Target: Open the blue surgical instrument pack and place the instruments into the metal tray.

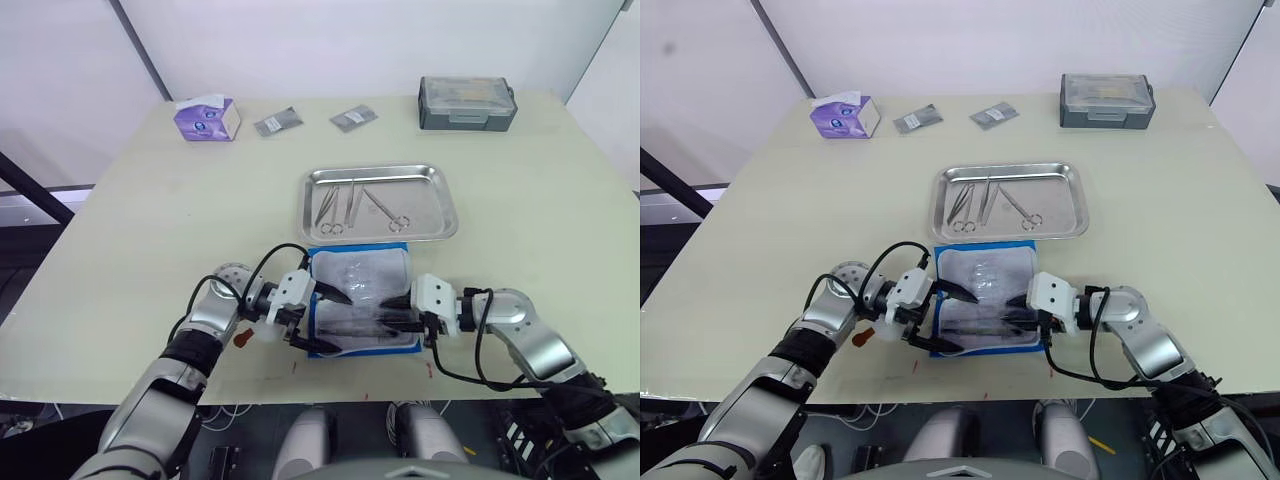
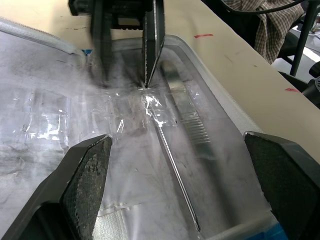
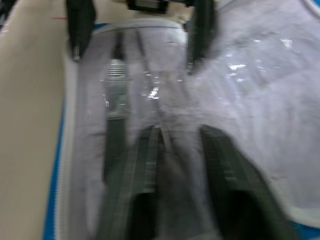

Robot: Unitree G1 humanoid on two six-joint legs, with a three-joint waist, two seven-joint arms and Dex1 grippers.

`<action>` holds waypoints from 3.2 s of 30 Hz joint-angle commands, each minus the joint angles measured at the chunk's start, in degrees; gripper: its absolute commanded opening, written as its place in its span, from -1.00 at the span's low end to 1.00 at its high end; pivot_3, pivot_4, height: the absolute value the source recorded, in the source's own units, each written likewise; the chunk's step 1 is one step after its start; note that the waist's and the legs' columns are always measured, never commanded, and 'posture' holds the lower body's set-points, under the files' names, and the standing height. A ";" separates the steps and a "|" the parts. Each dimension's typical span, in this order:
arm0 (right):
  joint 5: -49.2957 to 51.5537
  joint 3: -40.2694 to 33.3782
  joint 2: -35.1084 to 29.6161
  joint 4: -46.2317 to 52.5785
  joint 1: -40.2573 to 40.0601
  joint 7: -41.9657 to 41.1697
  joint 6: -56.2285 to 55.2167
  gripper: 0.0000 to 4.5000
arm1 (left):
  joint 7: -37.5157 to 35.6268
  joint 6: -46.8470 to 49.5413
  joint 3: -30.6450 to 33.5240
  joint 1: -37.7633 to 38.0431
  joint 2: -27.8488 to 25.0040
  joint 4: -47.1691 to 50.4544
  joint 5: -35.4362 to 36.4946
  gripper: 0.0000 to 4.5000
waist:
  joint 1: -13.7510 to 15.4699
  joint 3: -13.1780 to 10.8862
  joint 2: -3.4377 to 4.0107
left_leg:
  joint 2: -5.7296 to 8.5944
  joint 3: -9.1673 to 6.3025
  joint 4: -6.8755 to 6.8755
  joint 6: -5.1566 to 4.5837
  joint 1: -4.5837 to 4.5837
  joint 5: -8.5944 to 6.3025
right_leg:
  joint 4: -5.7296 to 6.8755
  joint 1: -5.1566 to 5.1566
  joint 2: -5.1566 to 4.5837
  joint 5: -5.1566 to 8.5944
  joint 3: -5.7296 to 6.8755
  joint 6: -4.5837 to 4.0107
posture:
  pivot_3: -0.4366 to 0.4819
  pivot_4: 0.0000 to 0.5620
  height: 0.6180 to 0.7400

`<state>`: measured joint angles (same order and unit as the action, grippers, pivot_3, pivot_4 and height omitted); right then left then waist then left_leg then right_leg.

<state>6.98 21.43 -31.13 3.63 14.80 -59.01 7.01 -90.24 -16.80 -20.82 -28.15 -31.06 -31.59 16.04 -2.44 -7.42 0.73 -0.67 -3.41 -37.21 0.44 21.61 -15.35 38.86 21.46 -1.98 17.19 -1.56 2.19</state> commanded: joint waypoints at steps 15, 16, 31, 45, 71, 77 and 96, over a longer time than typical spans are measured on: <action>-1.14 -0.30 -3.20 2.22 0.08 -2.30 0.09 -0.92 | -2.26 2.23 -5.21 4.17 -0.53 -3.87 -3.18 1.00 | 0.03 0.02 -0.02 | 0.00 -0.01 0.00 0.00 0.00 0.00 | -0.01 -0.02 0.00 0.00 0.00 0.00 | -0.05 -0.47 0.91; -1.05 -0.40 -3.33 2.65 0.29 -2.38 0.18 -0.92 | -2.26 2.21 -5.22 4.16 -0.52 -3.89 -3.21 1.00 | 0.03 0.02 -0.02 | 0.00 -0.02 0.00 0.00 0.00 0.00 | -0.01 -0.02 0.00 0.00 0.00 0.00 | -0.05 -0.47 0.91; -0.48 -2.57 -6.54 5.14 -0.06 -2.98 -0.25 -0.92 | -2.26 2.07 -5.30 3.80 -0.21 -4.23 -3.40 1.00 | 0.06 0.00 -0.04 | 0.00 -0.01 0.00 0.00 0.01 0.00 | -0.01 -0.01 0.00 0.00 0.00 0.00 | -0.05 -0.47 0.91; 0.15 -2.80 -4.28 3.87 -1.01 -2.27 -2.59 0.14 | -2.26 1.76 -5.43 3.36 -0.24 -4.68 -3.50 1.00 | 0.07 -0.01 -0.06 | 0.00 0.00 0.00 0.00 0.01 0.00 | 0.00 -0.01 0.00 0.00 0.01 0.00 | -0.05 -0.47 0.91; 0.75 -2.87 1.24 -5.38 -0.23 -2.42 -6.41 -0.92 | -2.26 1.93 -5.29 3.52 -0.60 -3.94 -3.52 1.00 | 0.08 -0.01 -0.07 | 0.00 -0.01 -0.02 0.00 -0.01 0.00 | 0.02 -0.02 0.00 0.00 0.01 -0.01 | -0.05 -0.47 0.91; 0.58 -2.85 1.14 -5.31 -0.31 -2.45 -6.55 -0.92 | -2.26 2.03 -5.35 3.52 -0.60 -3.82 -3.45 1.00 | 0.08 -0.01 -0.07 | 0.00 -0.02 -0.02 0.00 -0.01 0.00 | 0.02 -0.02 0.00 0.00 0.01 -0.01 | -0.05 -0.47 0.91; 1.14 -2.72 0.65 -5.69 -0.38 -4.09 -5.99 -0.92 | -2.26 2.24 -5.32 3.54 -0.43 -3.67 -3.40 1.00 | 0.08 -0.01 -0.06 | 0.00 -0.01 -0.02 0.00 0.00 0.00 | 0.02 -0.03 0.00 -0.01 0.01 -0.01 | -0.05 -0.47 0.91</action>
<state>8.31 19.02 -29.57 -1.68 14.53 -62.39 0.24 -90.24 -16.83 -21.09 -28.42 -31.06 -31.67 16.05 -2.36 -7.43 0.66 -0.67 -3.42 -37.24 0.44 21.61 -15.35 38.88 21.43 -1.98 17.18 -1.54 2.18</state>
